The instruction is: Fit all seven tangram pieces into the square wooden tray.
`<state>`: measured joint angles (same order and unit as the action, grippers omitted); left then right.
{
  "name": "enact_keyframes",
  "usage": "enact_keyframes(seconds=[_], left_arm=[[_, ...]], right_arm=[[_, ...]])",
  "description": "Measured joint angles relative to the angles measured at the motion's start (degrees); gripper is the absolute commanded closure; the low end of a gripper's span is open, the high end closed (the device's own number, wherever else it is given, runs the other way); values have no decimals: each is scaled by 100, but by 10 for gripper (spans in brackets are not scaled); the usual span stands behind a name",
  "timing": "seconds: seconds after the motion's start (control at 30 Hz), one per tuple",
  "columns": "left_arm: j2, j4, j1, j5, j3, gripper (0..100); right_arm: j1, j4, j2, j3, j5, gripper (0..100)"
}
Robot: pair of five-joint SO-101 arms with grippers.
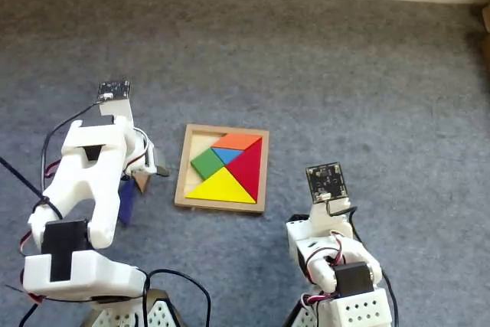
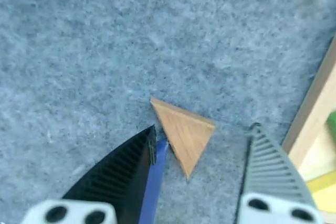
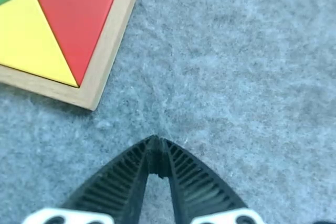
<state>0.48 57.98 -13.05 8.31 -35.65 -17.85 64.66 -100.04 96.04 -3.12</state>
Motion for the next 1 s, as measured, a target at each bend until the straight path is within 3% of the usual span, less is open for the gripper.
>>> enact_keyframes(seconds=[0.47, 1.0], left_arm=[[1380, 782, 44, 9, 1345, 825], [1451, 818, 97, 9, 1451, 911]], right_arm=[[0, 0, 0, 0, 0, 992], [0, 0, 0, 0, 0, 992]])
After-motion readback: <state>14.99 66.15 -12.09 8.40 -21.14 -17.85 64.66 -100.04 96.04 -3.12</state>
